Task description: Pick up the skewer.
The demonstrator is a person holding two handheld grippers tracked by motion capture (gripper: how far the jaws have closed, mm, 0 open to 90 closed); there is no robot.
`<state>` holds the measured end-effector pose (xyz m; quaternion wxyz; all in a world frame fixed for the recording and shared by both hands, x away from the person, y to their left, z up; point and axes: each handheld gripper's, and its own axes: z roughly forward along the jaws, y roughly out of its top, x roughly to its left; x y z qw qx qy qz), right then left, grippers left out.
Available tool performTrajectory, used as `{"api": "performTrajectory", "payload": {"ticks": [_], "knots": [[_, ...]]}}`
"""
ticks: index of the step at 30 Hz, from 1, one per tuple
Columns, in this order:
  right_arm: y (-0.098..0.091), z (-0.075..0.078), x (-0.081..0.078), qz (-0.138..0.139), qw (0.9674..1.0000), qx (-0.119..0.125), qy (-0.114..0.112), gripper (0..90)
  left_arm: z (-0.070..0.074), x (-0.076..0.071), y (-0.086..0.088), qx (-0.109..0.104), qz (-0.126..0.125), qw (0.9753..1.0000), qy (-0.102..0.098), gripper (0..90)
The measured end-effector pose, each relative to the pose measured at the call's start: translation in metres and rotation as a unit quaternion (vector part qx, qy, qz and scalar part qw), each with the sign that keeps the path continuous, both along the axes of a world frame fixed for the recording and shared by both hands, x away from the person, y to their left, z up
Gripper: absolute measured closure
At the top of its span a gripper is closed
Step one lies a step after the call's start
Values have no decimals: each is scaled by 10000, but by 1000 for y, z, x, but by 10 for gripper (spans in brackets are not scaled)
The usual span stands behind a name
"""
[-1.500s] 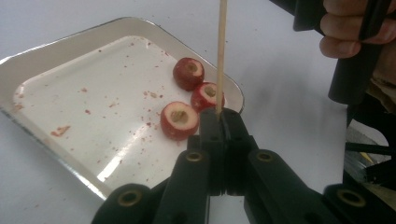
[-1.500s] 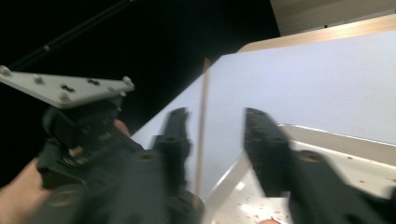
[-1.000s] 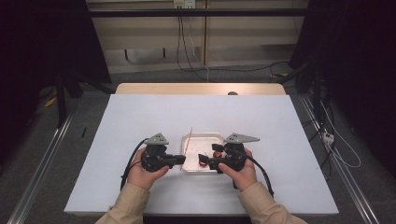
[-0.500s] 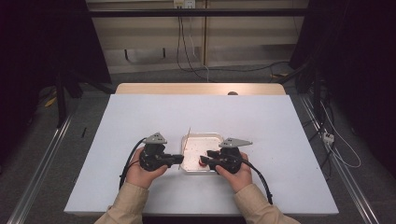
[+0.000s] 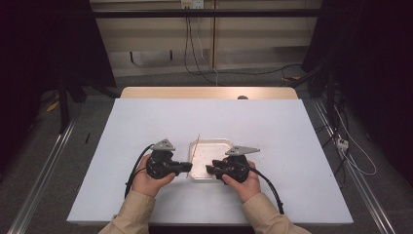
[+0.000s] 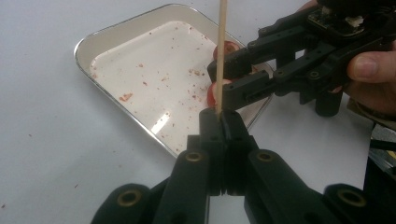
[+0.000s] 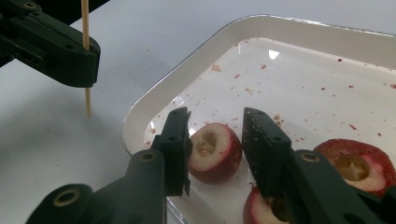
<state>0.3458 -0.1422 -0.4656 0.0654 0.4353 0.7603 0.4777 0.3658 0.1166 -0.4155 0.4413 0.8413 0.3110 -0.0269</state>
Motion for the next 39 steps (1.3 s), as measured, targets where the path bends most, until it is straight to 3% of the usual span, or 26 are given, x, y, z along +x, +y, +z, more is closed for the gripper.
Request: {"api": "performTrajectory", "payload": {"ticks": [19, 22, 25, 32, 39], "knots": [[12, 0, -3, 190, 9993, -304, -49, 630, -1, 0, -1, 29, -21, 10000, -26, 895], [14, 0, -4, 235, 9993, -296, -44, 591, -1, 0, -1, 42, -22, 10000, -20, 894], [11, 0, -4, 174, 9998, -124, 63, 553, -1, 0, -1, 38, -25, 10000, -19, 894], [-5, 4, -1, -182, 9998, 83, 44, 535, 0, 0, 0, 40, 12, 10000, -6, 894], [-13, 3, -4, -354, 9994, 6, 55, 576, -1, 0, -1, 38, -2, 10000, 3, 894]]}}
